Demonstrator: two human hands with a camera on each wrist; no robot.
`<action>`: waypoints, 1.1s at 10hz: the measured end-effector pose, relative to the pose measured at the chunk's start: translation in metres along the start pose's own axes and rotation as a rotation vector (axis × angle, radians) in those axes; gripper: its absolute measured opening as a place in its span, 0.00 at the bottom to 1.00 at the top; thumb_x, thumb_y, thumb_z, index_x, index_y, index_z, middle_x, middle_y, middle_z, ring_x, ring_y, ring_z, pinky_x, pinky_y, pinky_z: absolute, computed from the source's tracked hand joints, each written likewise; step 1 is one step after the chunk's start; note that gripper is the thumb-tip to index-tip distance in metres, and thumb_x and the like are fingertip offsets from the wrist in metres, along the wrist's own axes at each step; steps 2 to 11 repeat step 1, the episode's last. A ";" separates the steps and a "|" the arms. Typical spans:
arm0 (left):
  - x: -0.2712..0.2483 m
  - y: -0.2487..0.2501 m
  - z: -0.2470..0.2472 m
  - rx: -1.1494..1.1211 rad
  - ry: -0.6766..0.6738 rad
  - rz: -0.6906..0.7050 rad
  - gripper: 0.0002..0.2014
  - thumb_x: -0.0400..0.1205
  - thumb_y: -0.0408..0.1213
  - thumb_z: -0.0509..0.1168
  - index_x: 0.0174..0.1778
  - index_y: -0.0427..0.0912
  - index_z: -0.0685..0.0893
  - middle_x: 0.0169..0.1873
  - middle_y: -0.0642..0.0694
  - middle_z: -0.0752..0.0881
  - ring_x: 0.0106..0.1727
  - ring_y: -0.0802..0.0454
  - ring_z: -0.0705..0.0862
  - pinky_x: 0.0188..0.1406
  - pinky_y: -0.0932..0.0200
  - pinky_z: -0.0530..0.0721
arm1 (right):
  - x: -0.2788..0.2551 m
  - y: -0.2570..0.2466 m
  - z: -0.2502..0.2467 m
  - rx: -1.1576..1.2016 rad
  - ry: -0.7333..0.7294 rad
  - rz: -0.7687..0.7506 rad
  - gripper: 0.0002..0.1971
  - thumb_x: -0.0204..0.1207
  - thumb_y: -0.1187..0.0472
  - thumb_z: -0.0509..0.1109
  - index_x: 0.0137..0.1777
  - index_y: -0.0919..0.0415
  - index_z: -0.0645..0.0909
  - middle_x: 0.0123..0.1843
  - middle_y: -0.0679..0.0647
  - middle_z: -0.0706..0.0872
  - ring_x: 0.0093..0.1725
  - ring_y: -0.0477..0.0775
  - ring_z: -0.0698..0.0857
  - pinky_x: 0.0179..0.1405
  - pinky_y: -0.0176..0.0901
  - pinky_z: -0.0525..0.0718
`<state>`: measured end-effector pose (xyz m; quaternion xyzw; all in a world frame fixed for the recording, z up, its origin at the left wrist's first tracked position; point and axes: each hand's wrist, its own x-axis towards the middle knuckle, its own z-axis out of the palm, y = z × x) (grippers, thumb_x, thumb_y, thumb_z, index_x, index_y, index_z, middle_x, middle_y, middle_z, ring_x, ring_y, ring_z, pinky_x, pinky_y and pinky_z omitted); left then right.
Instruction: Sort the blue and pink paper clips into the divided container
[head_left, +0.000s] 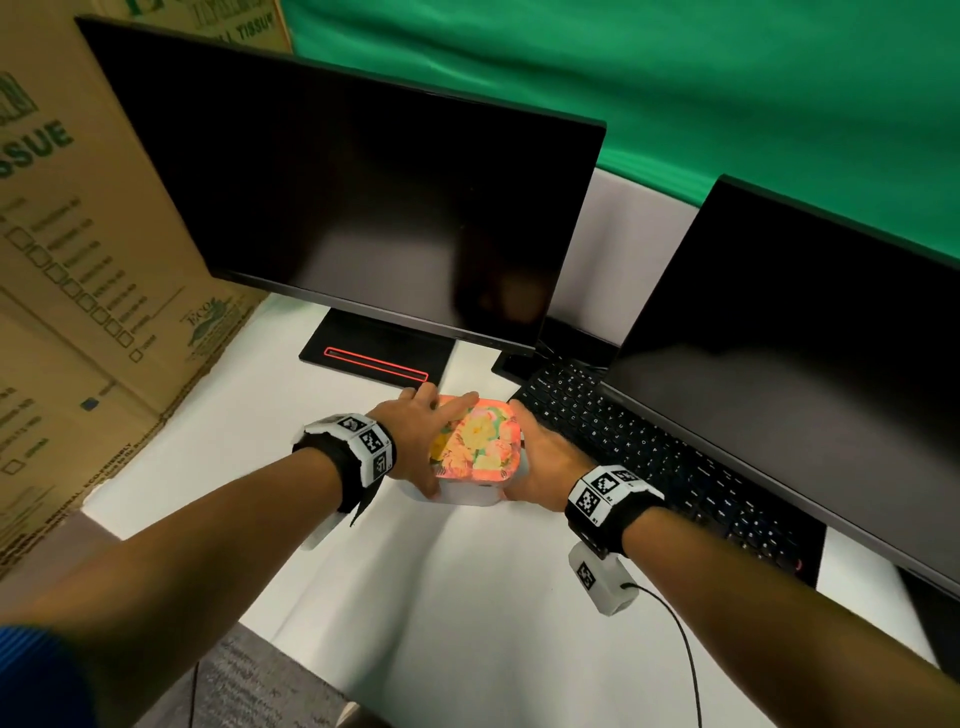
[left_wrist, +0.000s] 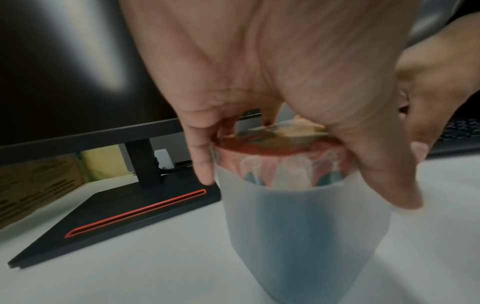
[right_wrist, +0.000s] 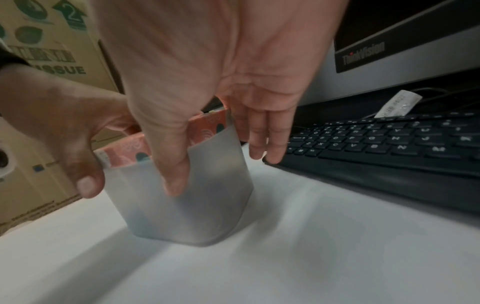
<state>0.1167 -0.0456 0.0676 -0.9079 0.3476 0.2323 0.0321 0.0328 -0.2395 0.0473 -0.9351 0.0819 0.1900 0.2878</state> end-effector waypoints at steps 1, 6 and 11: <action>-0.019 0.009 0.011 -0.006 0.146 -0.007 0.69 0.54 0.73 0.73 0.81 0.61 0.33 0.83 0.39 0.45 0.83 0.34 0.46 0.78 0.33 0.62 | -0.023 0.004 0.008 -0.007 -0.029 0.044 0.63 0.61 0.52 0.82 0.84 0.49 0.36 0.85 0.51 0.58 0.80 0.57 0.67 0.74 0.56 0.73; -0.019 0.009 0.011 -0.006 0.146 -0.007 0.69 0.54 0.73 0.73 0.81 0.61 0.33 0.83 0.39 0.45 0.83 0.34 0.46 0.78 0.33 0.62 | -0.023 0.004 0.008 -0.007 -0.029 0.044 0.63 0.61 0.52 0.82 0.84 0.49 0.36 0.85 0.51 0.58 0.80 0.57 0.67 0.74 0.56 0.73; -0.019 0.009 0.011 -0.006 0.146 -0.007 0.69 0.54 0.73 0.73 0.81 0.61 0.33 0.83 0.39 0.45 0.83 0.34 0.46 0.78 0.33 0.62 | -0.023 0.004 0.008 -0.007 -0.029 0.044 0.63 0.61 0.52 0.82 0.84 0.49 0.36 0.85 0.51 0.58 0.80 0.57 0.67 0.74 0.56 0.73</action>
